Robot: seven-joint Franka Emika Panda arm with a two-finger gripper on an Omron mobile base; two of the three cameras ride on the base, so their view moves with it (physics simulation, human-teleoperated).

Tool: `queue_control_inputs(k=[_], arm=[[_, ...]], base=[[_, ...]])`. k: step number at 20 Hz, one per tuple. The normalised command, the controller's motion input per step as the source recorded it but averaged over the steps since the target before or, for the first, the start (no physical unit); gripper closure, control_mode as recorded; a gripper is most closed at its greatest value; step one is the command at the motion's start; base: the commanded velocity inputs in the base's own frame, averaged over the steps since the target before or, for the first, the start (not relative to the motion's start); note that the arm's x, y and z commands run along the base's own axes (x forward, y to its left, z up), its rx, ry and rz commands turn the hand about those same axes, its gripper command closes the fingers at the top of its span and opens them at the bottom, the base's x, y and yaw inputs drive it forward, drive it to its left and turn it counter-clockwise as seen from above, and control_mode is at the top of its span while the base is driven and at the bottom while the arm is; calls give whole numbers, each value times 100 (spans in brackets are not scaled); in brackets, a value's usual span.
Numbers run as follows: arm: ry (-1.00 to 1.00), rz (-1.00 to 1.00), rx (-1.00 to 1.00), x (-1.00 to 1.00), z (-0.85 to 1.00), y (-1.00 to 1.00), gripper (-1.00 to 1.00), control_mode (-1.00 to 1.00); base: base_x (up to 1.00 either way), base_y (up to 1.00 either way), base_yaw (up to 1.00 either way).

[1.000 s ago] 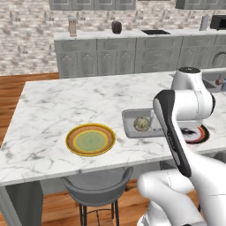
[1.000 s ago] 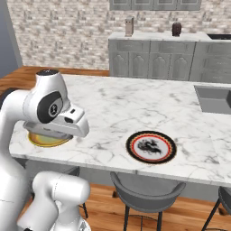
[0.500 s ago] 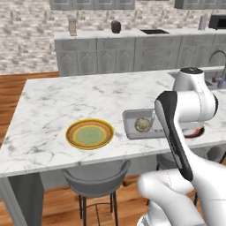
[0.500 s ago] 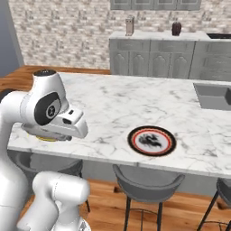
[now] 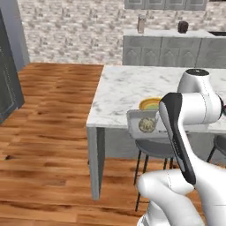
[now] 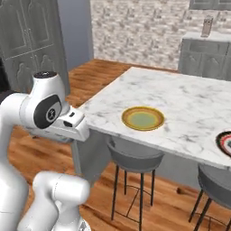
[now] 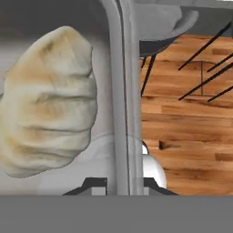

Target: Place two dumplings into each of the tupperware containers and then place the containers in the fridge.

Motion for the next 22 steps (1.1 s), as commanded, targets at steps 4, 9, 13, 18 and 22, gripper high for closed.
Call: queue_control_inputs(k=[4,9,13,18,22], arm=[[0,0,0,0,0,0,100,100],[0,0,0,0,0,0,100,100],[0,0,0,0,0,0,100,100],[0,0,0,0,0,0,100,100],[0,0,0,0,0,0,100,100]], base=[[-35,66,94],[-9,55,90],[94,7,59],[100,2,53],[100,5,64]])
